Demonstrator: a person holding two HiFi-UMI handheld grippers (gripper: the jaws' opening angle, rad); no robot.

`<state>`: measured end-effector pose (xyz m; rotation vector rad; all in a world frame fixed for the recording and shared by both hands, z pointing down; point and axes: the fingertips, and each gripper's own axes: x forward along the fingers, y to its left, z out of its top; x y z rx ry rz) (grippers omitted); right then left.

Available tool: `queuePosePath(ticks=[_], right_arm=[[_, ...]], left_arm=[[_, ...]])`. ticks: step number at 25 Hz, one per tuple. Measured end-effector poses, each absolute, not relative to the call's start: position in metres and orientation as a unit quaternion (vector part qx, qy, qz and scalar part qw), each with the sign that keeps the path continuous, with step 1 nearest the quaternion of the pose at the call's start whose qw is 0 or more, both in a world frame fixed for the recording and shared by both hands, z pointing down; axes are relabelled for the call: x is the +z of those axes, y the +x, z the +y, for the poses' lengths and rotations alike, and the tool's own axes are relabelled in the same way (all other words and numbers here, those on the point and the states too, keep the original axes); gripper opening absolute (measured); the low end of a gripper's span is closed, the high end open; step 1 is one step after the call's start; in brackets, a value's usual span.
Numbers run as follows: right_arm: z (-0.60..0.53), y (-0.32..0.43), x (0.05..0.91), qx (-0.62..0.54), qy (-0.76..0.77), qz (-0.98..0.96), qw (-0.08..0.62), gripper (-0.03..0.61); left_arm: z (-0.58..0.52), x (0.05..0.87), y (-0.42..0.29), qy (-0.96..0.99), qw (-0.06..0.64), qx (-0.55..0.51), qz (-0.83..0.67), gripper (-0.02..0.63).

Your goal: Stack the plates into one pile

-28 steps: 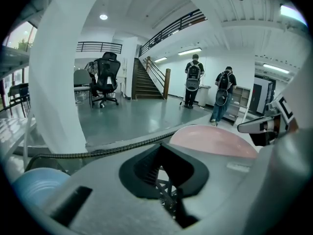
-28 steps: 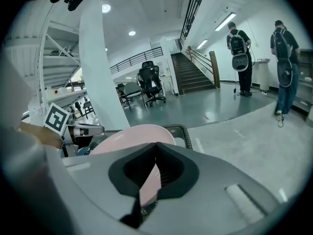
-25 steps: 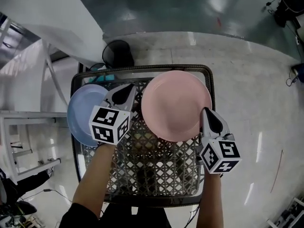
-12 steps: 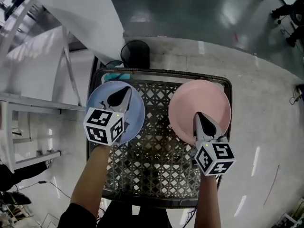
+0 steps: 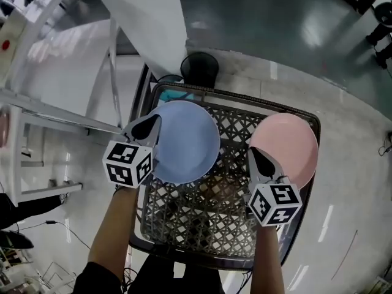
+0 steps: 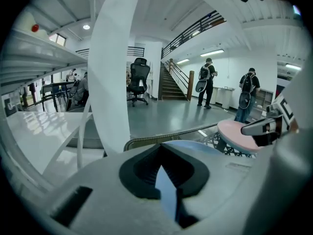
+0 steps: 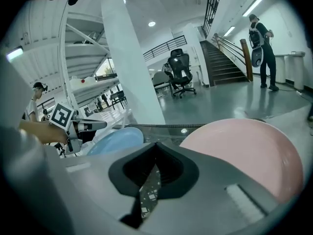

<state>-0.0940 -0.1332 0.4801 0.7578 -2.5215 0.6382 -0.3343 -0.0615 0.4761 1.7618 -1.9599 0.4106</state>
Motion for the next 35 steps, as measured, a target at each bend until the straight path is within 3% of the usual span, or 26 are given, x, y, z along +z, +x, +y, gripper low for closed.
queuePosePath(ticks=[16, 20, 27, 35], right_arm=[[-0.092, -0.148, 0.504, 0.263, 0.233, -0.904, 0.244, 0.006], [-0.082, -0.158, 0.519, 0.295, 0.222, -0.892, 0.260, 0.120], [-0.082, -0.167, 0.542, 0.318, 0.227, -0.877, 0.282, 0.196], [-0.083, -0.177, 0.559, 0.344, 0.218, -0.865, 0.291, 0.146]], left_arm=[[0.004, 0.492, -0.384, 0.608, 0.259, 0.148, -0.736, -0.003], [0.009, 0.493, -0.386, 0.608, 0.259, 0.148, -0.736, -0.003], [0.016, 0.499, -0.391, 0.606, 0.263, 0.148, -0.736, -0.003], [0.019, 0.510, -0.388, 0.609, 0.271, 0.147, -0.731, -0.003]])
